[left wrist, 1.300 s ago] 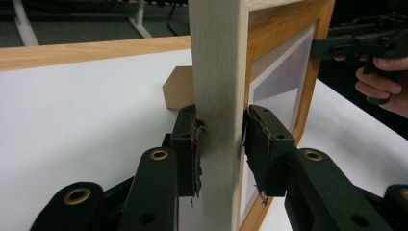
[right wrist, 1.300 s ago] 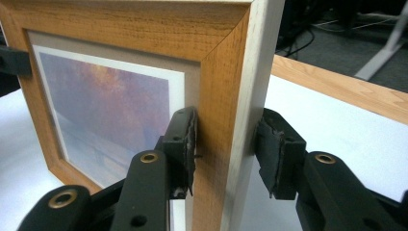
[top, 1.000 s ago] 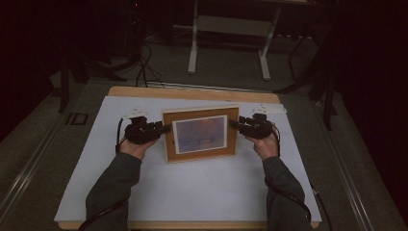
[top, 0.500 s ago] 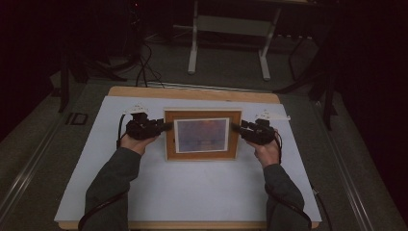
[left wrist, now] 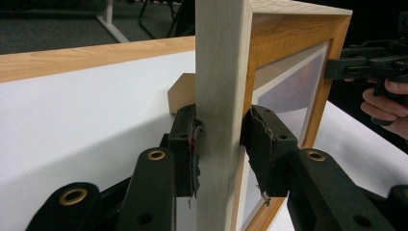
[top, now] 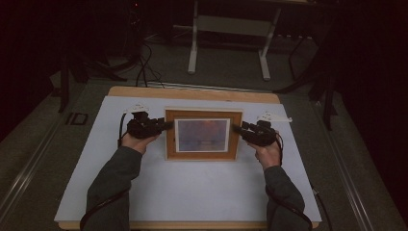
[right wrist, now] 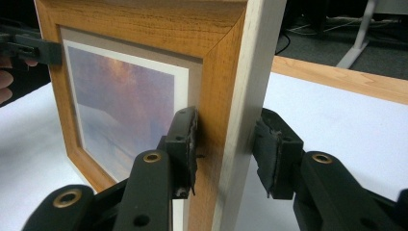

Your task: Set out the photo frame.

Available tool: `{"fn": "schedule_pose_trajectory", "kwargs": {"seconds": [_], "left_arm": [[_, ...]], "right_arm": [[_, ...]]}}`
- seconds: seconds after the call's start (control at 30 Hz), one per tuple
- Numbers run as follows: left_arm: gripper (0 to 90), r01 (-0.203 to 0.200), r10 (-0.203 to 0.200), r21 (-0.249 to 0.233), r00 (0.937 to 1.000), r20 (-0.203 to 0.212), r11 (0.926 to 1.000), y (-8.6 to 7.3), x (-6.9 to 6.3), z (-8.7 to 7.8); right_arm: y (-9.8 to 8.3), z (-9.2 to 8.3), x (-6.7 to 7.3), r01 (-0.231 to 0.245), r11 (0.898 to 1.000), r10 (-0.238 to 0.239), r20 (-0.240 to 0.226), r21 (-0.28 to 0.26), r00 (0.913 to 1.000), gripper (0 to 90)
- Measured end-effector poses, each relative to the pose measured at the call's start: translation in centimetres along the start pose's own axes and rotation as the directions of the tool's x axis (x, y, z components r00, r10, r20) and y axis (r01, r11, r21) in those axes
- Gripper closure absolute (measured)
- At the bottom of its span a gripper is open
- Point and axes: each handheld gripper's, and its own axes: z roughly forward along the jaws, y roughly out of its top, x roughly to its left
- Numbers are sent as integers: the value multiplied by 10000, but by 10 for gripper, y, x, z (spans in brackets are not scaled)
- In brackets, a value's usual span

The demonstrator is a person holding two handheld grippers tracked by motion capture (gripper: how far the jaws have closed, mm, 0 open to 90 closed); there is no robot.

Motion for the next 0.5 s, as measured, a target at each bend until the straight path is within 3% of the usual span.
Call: {"fn": "schedule_pose_trajectory", "kwargs": {"seconds": [0.5], "left_arm": [[657,123,-123,-70,9999,-12,9999,0,3,1]], "right_arm": [[-2,-1,1,6,10000,-6,-83,-3,10000,616]]}}
